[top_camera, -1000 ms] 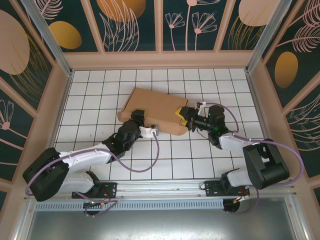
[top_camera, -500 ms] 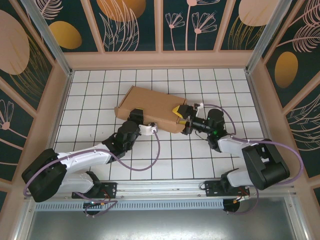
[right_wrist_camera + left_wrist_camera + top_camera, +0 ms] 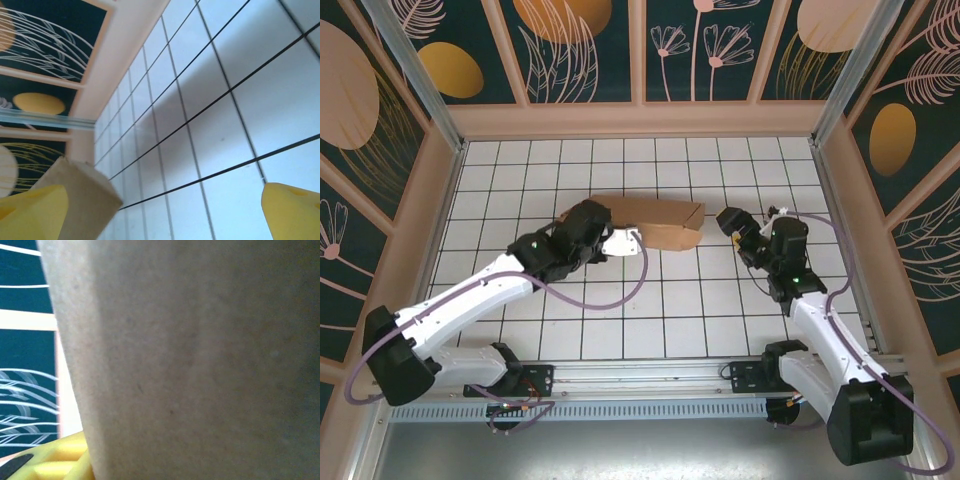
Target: Fold the paper box
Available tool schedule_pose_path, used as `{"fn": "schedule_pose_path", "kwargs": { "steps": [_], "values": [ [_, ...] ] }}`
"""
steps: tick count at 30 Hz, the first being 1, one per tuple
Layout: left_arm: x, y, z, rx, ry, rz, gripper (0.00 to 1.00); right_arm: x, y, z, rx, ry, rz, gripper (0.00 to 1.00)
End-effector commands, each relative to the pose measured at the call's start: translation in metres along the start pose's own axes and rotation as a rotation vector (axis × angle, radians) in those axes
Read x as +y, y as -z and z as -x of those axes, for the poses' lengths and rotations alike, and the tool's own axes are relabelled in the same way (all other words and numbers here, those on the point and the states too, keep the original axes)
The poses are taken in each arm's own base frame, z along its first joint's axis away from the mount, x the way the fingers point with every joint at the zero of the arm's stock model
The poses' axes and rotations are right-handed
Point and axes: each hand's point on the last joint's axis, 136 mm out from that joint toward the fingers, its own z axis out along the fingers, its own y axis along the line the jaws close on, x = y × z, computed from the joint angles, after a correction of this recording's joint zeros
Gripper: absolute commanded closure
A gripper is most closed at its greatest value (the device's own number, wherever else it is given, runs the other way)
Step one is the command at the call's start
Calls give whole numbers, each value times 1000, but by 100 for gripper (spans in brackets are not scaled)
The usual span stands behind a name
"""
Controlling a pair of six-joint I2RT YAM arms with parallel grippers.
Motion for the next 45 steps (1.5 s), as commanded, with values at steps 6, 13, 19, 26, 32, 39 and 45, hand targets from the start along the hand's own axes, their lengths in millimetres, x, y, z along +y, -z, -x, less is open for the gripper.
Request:
{"fn": "schedule_pose_path", "kwargs": {
  "steps": [6, 13, 19, 26, 32, 39, 45],
  "values": [
    [-74, 17, -18, 199, 58, -452, 47, -9, -24, -27, 202, 184, -14, 20],
    [-83, -2, -6, 220, 19, -525, 43, -23, -55, -81, 391, 140, 2, 30],
    [-82, -24, 7, 198, 9, -546, 46, -25, -70, -102, 444, 146, -3, 29],
    [-71, -49, 5, 150, 79, -539, 45, -26, -59, -55, 279, 203, -117, 21],
    [-75, -65, -1, 149, 101, -550, 41, 17, -26, 2, 107, 303, -107, 33],
    [-75, -86, -1, 157, 138, -581, 36, 98, 0, 3, 144, 311, 136, 76],
    [-77, -91, 1, 151, 155, -584, 36, 125, -7, -40, 228, 283, 205, 86]
  ]
}}
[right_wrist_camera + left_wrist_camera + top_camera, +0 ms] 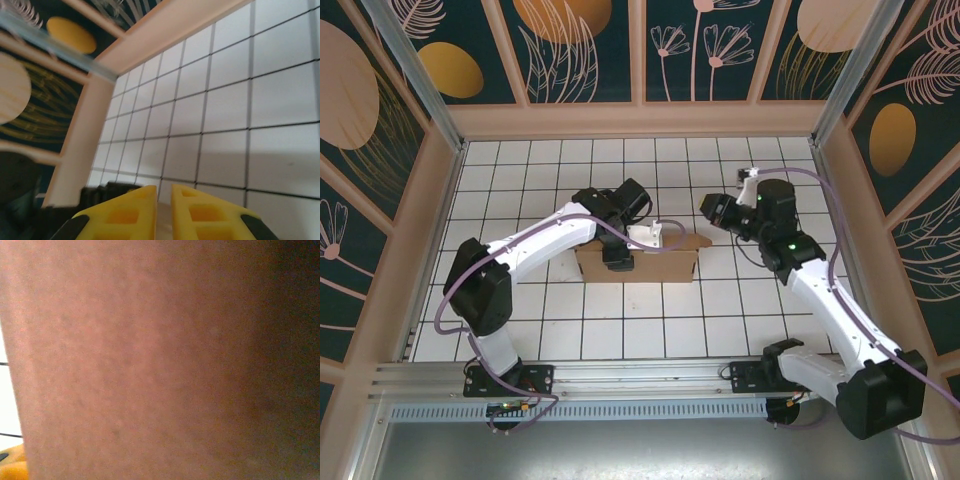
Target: Fold the paper box
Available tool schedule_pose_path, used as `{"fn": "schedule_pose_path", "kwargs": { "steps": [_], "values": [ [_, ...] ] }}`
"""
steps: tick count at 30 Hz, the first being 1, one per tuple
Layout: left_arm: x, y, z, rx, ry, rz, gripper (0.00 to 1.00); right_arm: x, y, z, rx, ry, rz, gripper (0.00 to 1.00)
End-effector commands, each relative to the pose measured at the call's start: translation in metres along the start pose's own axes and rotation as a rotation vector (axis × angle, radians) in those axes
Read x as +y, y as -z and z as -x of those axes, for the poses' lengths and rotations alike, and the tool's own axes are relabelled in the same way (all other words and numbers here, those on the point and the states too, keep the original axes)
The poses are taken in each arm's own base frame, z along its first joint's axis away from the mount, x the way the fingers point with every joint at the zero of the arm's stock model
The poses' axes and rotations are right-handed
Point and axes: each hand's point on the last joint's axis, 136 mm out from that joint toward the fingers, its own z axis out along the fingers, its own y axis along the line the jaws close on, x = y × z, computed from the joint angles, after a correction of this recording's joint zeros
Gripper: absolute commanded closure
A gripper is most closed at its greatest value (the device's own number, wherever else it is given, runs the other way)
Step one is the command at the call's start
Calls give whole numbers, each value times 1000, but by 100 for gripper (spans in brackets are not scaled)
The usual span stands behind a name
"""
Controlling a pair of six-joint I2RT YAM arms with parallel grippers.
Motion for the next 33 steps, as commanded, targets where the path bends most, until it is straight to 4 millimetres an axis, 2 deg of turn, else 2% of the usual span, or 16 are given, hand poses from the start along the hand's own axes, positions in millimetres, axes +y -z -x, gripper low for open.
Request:
{"fn": "schedule_pose_path", "kwargs": {
  "steps": [1, 4, 5, 11, 15, 20, 23, 25, 27, 29, 33],
  "values": [
    [0, -6, 5, -29, 14, -18, 35, 20, -11, -21, 53, -43, 52, 86],
    [-3, -7, 3, -33, 17, -19, 35, 17, -22, -39, 65, -47, 14, 87],
    [2, -6, 8, -60, 17, 3, 35, 17, -26, -50, 78, -40, 5, 87],
    [13, 11, 20, -137, 20, 76, 32, -22, -44, -81, 115, -49, -127, 88],
    [22, 43, 35, -260, 34, 145, 31, -40, -49, -89, 119, -43, -189, 88],
    [24, 90, 58, -472, 95, 193, 30, -48, -50, -94, 123, -37, -223, 88],
    [27, 128, 67, -619, 201, 235, 29, -49, -49, -98, 124, -29, -227, 88],
    [37, 149, 65, -707, 355, 283, 30, -48, -48, -100, 129, -23, -223, 88],
    [57, 160, 53, -757, 621, 346, 39, -48, -47, -101, 129, -15, -227, 87],
    [66, 151, 37, -768, 859, 328, 67, -48, -44, -101, 123, -13, -229, 87],
    [52, 120, 32, -847, 1139, 156, 92, -49, -41, -103, 119, -2, -234, 87]
  ]
}}
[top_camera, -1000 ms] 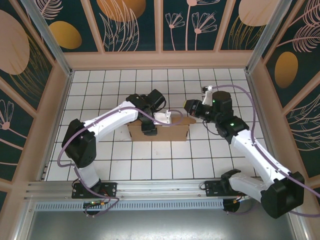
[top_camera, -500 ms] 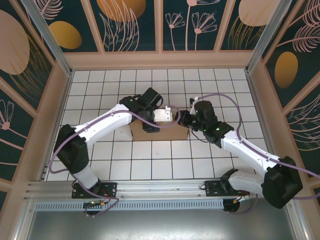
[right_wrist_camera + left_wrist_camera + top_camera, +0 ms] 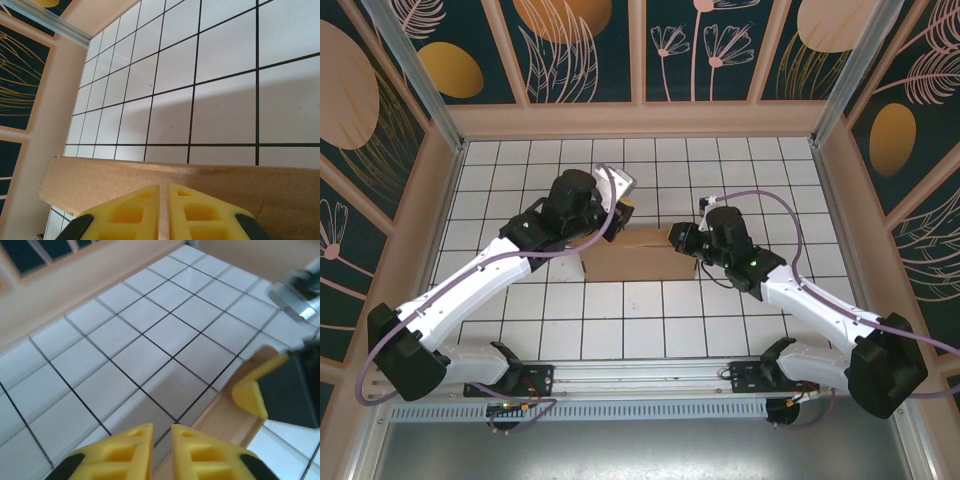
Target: Fold the paper box
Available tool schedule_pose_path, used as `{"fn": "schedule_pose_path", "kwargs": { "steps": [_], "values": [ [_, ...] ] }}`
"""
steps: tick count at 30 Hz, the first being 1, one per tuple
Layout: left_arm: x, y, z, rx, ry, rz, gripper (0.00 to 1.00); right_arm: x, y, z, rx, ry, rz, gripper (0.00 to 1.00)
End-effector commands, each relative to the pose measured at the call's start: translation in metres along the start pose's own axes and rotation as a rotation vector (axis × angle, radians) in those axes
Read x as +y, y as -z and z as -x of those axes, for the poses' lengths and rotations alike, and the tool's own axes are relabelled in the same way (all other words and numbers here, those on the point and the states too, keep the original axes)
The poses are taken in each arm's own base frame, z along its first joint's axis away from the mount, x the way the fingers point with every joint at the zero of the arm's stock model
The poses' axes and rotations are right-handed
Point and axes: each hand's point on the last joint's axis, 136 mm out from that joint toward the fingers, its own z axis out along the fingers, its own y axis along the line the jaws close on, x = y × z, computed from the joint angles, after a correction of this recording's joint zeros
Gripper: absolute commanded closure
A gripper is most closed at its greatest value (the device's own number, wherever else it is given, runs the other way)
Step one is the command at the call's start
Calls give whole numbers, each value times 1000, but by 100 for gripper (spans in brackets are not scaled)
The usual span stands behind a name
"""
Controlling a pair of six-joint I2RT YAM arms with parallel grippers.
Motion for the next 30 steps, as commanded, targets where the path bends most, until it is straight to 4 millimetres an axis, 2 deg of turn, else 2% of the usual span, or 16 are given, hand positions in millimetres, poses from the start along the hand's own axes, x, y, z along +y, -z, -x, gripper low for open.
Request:
{"fn": "schedule_pose_path", "kwargs": {
  "steps": [1, 5, 8, 10, 13, 16, 18, 19, 20, 23, 26, 30],
  "values": [
    [6, -15, -24, -30, 418, 3, 95, -34, 0, -23, 51, 8, -121, 87],
    [11, -24, -61, -25, 570, 9, 100, -33, 3, -22, 43, 12, -119, 86],
    [28, -28, -79, -24, 592, 95, 100, -23, 4, -18, 49, 36, -85, 83],
    [35, -31, -89, -19, 619, 117, 100, -14, 9, -8, 33, 67, -87, 80],
    [37, -36, -103, -2, 652, 108, 100, -1, 28, 18, -37, 103, -88, 73],
    [34, -38, -110, -1, 674, 88, 100, -9, 48, 37, -95, 106, -136, 67],
    [32, -37, -110, -4, 684, 73, 100, -26, 59, 46, -139, 90, -191, 65],
    [31, -37, -111, -3, 689, 68, 100, -31, 61, 44, -137, 83, -193, 66],
    [31, -37, -110, -5, 692, 63, 100, -45, 64, 49, -155, 55, -218, 66],
    [27, -39, -109, 1, 689, 46, 100, -62, 58, 41, -125, 21, -211, 66],
    [26, -38, -108, 3, 684, 40, 100, -67, 46, 31, -83, 15, -194, 67],
    [25, -37, -109, 6, 678, 33, 100, -59, 30, 17, -18, 1, -105, 67]
  ]
}}
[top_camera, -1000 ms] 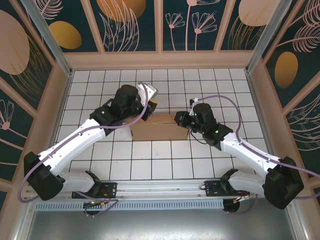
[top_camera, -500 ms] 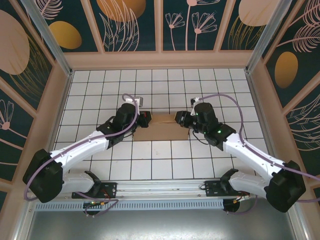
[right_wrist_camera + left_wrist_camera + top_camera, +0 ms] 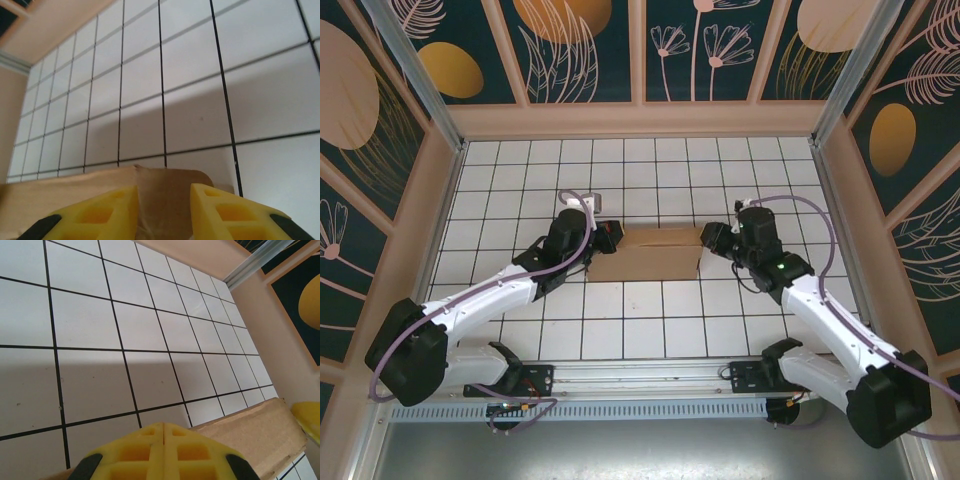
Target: Fold the paper box
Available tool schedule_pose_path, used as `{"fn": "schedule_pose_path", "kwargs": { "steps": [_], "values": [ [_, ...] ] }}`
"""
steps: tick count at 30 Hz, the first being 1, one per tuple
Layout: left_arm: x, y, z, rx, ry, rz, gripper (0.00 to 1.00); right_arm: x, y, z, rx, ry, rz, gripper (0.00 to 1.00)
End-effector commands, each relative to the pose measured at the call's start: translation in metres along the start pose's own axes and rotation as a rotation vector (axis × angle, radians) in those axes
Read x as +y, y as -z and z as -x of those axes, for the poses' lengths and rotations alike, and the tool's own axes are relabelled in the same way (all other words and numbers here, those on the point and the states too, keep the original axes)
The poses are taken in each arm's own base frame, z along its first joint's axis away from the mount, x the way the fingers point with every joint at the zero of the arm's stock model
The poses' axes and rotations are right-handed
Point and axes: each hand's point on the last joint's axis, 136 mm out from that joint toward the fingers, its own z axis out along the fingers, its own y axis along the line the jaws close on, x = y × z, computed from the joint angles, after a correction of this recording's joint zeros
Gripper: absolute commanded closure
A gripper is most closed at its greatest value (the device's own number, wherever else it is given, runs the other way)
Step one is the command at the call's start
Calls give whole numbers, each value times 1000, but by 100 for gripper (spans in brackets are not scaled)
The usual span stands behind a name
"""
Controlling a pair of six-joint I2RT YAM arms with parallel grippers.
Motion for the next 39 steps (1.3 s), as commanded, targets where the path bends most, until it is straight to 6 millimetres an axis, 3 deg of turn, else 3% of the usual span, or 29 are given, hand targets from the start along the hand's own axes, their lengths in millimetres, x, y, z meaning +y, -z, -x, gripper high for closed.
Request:
{"fn": "schedule_pose_path", "kwargs": {
  "steps": [1, 4, 6, 9, 12, 20, 24, 27, 29, 31, 35, 39],
  "values": [
    [18, -1, -28, 90, 16, 39, 100, 17, -9, -11, 55, 2, 115, 68],
    [18, -2, -30, 91, 26, 25, 100, 18, -9, -17, 78, -11, 138, 68],
    [18, -2, -31, 94, 29, 22, 100, 17, -2, -11, 44, -2, 130, 66],
    [17, -1, -29, 92, 31, 22, 100, 16, 8, -1, 8, 45, 110, 55],
    [15, 0, -27, 91, 25, 23, 100, 17, 6, -5, 44, 84, 104, 48],
    [14, -2, -28, 99, 23, 19, 100, 26, -7, -17, 113, 107, 138, 48],
    [5, 0, -23, 92, 23, -11, 100, 13, -16, -24, 128, 130, 47, 60],
    [-1, 13, -2, 41, -11, 15, 84, 1, -17, -27, 122, 143, -17, 62],
    [-6, 25, 15, 5, -32, 33, 62, -3, -15, -30, 122, 144, -32, 62],
    [-9, 37, 29, -17, -41, 44, 49, -5, -15, -32, 120, 138, -35, 62],
    [6, 63, 46, -60, -13, 119, 37, -7, -16, -34, 121, 130, -42, 63],
    [29, 79, 41, -59, 5, 184, 32, -6, -19, -36, 127, 130, -41, 63]
  ]
}}
